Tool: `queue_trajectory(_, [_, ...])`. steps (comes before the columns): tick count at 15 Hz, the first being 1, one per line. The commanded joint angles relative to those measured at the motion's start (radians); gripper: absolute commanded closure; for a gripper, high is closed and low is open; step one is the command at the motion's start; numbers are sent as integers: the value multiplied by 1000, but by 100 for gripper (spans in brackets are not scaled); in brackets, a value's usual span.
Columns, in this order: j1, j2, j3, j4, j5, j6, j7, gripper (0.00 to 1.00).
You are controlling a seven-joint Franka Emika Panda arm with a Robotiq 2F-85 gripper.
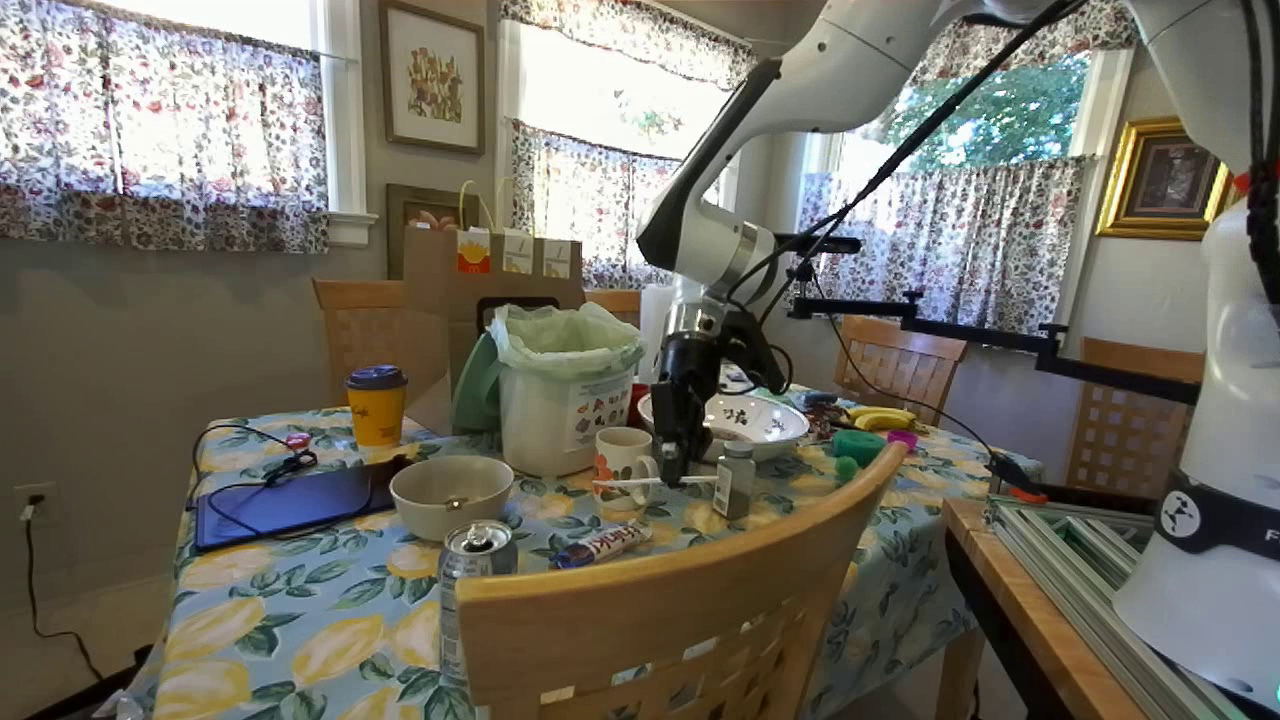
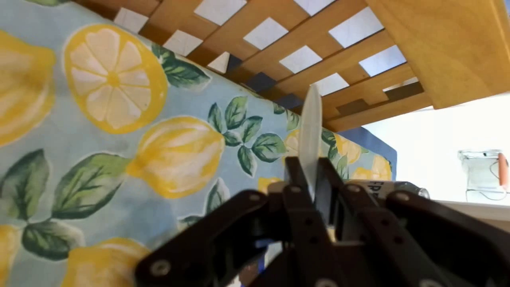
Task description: Cut the packet with the knife
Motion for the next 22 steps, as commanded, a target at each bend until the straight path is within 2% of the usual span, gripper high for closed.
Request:
queue_trajectory(1, [-7, -120, 7, -60, -70, -13, 71, 97])
queue_trajectory(6, [-26, -170, 7, -36, -61, -57, 170, 97])
queue_trajectory(12, [-58, -140, -9, 6, -23, -63, 329, 97])
queue_trajectory(22, [-105, -81, -21, 81, 41, -63, 408, 97])
